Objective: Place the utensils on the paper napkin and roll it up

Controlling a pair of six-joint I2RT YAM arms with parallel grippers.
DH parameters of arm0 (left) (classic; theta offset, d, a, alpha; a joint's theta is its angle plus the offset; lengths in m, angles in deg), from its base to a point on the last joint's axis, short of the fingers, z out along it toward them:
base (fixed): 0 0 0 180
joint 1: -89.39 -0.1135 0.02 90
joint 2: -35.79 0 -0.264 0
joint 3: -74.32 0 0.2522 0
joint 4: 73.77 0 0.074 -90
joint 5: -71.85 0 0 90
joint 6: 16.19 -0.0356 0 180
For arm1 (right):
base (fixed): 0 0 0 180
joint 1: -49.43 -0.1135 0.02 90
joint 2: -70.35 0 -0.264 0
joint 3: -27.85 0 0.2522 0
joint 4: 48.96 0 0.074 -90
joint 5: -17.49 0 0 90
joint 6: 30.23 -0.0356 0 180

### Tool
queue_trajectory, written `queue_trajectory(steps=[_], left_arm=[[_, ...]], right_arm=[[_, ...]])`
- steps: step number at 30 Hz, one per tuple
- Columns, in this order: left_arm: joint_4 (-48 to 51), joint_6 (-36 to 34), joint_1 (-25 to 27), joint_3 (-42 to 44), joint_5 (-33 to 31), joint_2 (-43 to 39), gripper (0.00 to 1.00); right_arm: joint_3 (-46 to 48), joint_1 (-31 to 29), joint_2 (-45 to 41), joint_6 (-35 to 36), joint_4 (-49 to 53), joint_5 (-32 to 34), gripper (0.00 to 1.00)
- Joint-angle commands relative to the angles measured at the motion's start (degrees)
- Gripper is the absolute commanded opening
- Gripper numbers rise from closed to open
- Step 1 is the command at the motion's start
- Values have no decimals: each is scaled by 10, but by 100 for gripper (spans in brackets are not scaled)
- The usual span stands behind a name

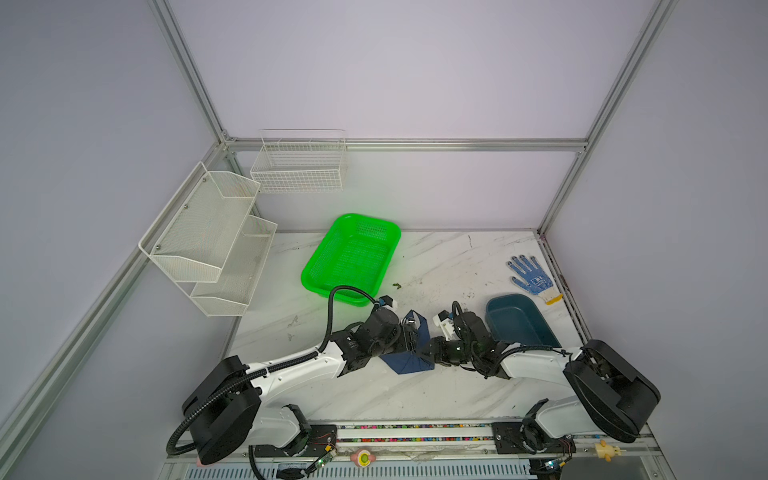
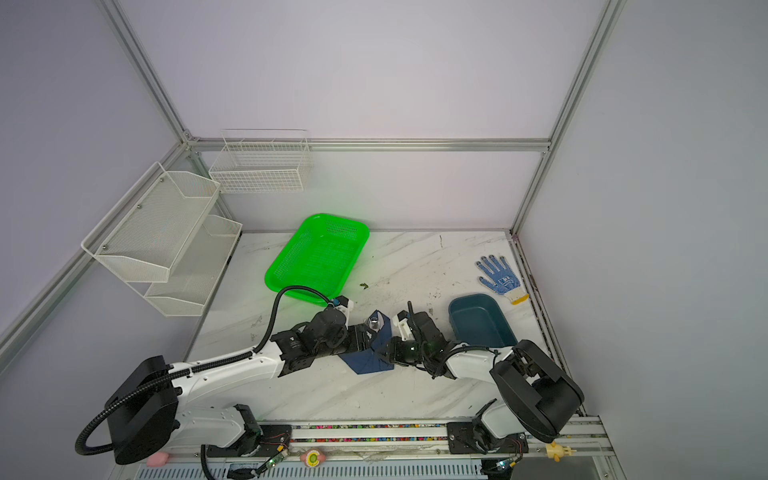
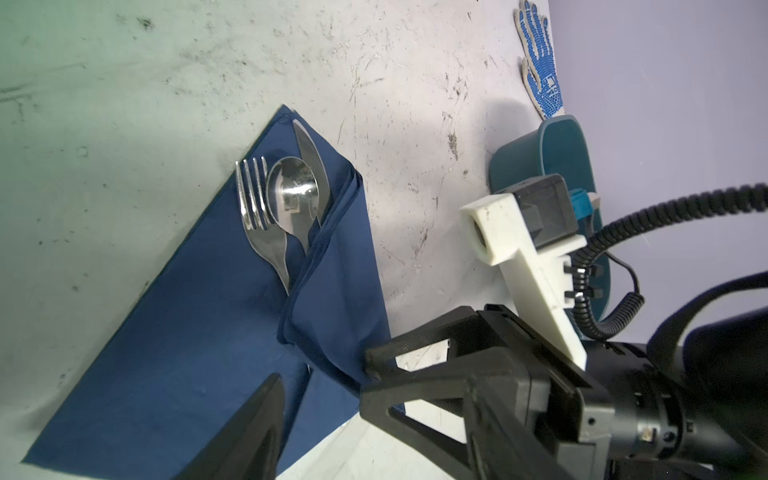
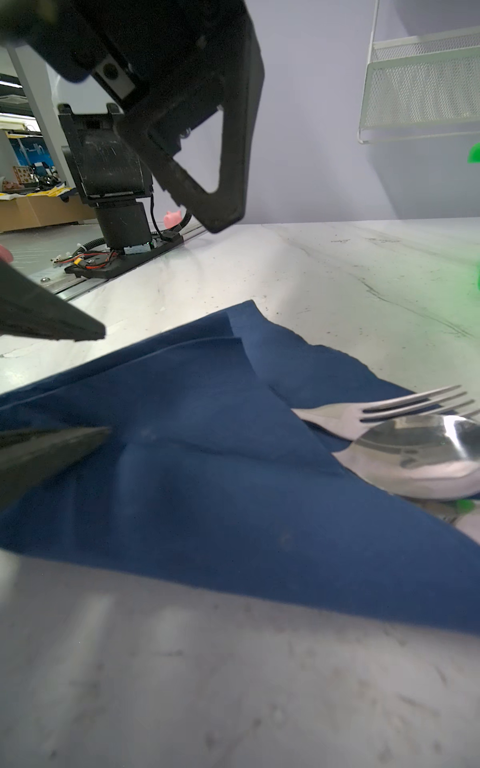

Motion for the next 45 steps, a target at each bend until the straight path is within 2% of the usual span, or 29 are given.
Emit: queue_trajectory(steps=[1,7,11,22,30,35,40,42,45], left_arm=[[-13,16,-15,25,11,2,71],[-35,19,-23,23,58,43,72],[-64,20,-25,14,89,82,69],[-25,11,-27,-6,63,113,63],[-44,0,-30,-10,70,121,46],[-49,-6,-30,-14,76,122,42],[-52,-6,-30,-15,81,120,29],[-54,-5,-30,-11,84,118,25],[-68,-3,-30,-3,93,112,17]], right_arm=[[-11,-4,-3,12,16,4,37],[-8,-4,-9,15,26,7,37],[-6,-3,-10,15,27,6,37],[-2,-4,-20,21,37,6,37],[3,-4,-30,25,52,9,36],[9,-4,-49,25,54,7,37],[12,-3,-60,24,60,2,36],[10,-3,-77,22,82,19,36],[0,-3,-107,-12,141,92,33]])
